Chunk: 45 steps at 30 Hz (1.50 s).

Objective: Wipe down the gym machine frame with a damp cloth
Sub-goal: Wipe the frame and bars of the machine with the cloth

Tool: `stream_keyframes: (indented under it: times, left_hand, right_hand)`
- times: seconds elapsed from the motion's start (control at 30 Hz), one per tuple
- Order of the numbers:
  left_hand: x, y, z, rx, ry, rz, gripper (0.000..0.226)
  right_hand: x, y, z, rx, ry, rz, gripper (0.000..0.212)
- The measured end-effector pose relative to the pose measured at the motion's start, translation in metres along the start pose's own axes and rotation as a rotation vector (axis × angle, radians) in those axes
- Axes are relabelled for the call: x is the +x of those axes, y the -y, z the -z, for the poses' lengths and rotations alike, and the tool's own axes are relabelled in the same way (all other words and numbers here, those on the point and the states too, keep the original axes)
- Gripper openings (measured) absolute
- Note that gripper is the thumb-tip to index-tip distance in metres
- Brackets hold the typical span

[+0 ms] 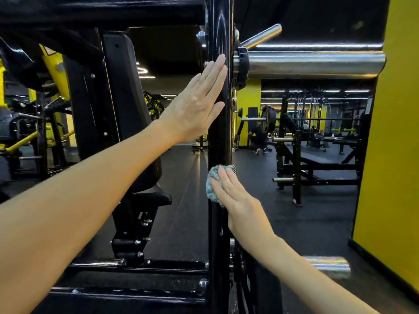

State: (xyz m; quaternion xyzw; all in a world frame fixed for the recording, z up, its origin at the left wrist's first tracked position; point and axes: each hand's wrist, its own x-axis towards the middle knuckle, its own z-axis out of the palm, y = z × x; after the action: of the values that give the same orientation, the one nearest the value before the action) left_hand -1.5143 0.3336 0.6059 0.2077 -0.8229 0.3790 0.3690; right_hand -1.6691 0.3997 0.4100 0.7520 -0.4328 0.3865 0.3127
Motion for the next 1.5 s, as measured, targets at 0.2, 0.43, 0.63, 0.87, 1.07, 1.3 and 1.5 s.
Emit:
stream_keyframes:
  times: [0.2, 0.43, 0.63, 0.87, 1.07, 1.3, 1.5]
  left_hand:
    - [-0.021, -0.009, -0.007, -0.002, 0.059, -0.018, 0.065]
    - [-0.037, -0.029, -0.007, -0.006, 0.071, -0.022, 0.063]
    - [-0.118, -0.065, -0.031, 0.004, 0.088, -0.192, 0.052]
    - [-0.165, -0.091, -0.059, -0.077, 0.094, -0.089, 0.056]
    - [-0.161, -0.091, -0.058, -0.022, 0.150, -0.071, 0.054]
    - [-0.146, -0.099, -0.061, -0.176, 0.017, 0.034, 0.045]
    - [-0.158, -0.107, -0.076, -0.162, -0.036, 0.036, 0.049]
  right_hand:
    - [-0.009, 0.009, 0.007, -0.098, 0.116, 0.004, 0.099]
    - [-0.003, 0.004, 0.012, -0.014, 0.187, -0.019, 0.104]
    - [-0.002, -0.001, 0.017, 0.164, 0.154, -0.060, 0.097]
    - [-0.004, 0.002, 0.021, 0.355, 0.215, -0.172, 0.089]
    - [-0.029, 0.002, 0.039, 0.192, 0.226, -0.304, 0.089]
    - [-0.071, 0.010, 0.024, 0.092, 0.300, -0.370, 0.056]
    - [-0.077, 0.004, 0.032, 0.266, 0.135, -0.435, 0.053]
